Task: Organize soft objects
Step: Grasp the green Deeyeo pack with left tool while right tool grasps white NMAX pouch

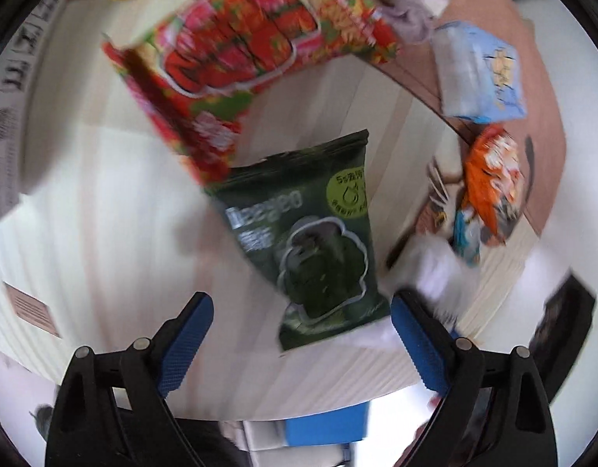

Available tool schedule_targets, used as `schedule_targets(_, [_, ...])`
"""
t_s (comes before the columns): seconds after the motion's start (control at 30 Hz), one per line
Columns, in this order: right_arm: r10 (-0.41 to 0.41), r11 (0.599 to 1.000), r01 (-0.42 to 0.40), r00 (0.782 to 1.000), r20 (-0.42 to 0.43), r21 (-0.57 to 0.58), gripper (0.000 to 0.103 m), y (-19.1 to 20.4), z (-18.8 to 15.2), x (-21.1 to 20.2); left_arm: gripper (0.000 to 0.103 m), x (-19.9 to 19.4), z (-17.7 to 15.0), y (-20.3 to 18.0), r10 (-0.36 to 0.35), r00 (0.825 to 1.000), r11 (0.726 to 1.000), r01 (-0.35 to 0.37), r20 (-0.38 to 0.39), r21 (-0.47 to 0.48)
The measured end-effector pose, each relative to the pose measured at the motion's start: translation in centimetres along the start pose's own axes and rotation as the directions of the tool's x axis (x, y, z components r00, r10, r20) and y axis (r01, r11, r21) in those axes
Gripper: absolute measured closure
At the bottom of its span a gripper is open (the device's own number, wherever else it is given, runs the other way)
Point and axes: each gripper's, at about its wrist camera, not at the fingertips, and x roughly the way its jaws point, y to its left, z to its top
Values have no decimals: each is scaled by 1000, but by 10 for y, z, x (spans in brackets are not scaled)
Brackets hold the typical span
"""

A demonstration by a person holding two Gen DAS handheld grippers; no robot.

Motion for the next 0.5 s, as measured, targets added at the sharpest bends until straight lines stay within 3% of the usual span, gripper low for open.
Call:
schedule_targets(0.07, [2,1000,-2,1000,-1,8,13,-5,-4,5,21,5,2,-7,38,999,999,-38,9,19])
schedule_targets(0.13, [2,1000,-1,1000,-9,11,15,-8,-8,3,30,11,3,-20,123,992,988,-125,25,92])
schedule_targets(0.17, [1,1000,-1,1000,-11,9,16,-12,-10,9,30,12,3,-25,151,988,980,-154,32,128])
schedule_targets(0.27, [-4,1000,4,1000,-19,-3,18,-17,-18,13,31,9,-5,-40,285,953,917,-303,108,259])
schedule_targets(0.3, [-7,1000,7,1000,-19,-10,18,-15,-18,13,31,9,-9,-46,348,926,875,-378,149,304])
schedule_targets(0.4, [-20,1000,20,1000,-9,-19,18,-10,-18,21,33,18,-14,-57,411,896,823,-444,169,354])
schedule_targets(0.47, [-18,1000,18,1000,-11,-11,18,-11,-21,26,36,24,-14,-58,413,896,829,-445,166,339])
schedule_targets(0.5, [-12,1000,12,1000,-11,-7,18,-13,-23,28,40,25,-15,-56,392,908,848,-420,151,322])
